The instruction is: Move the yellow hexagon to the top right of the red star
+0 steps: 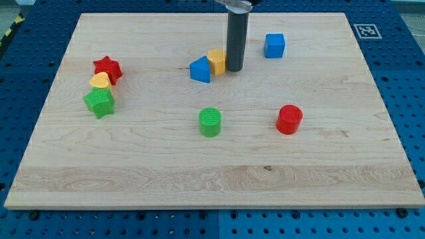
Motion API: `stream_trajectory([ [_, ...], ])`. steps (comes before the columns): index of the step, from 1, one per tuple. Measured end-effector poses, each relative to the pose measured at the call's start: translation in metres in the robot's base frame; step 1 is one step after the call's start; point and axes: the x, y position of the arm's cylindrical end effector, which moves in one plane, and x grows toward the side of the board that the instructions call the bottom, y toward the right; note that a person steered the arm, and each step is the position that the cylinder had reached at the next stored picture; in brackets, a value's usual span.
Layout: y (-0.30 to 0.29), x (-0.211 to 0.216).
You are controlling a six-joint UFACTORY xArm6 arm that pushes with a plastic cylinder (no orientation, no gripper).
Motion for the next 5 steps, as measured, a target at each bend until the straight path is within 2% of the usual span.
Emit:
stream_trajectory([
  [5,-0.024,0.000],
])
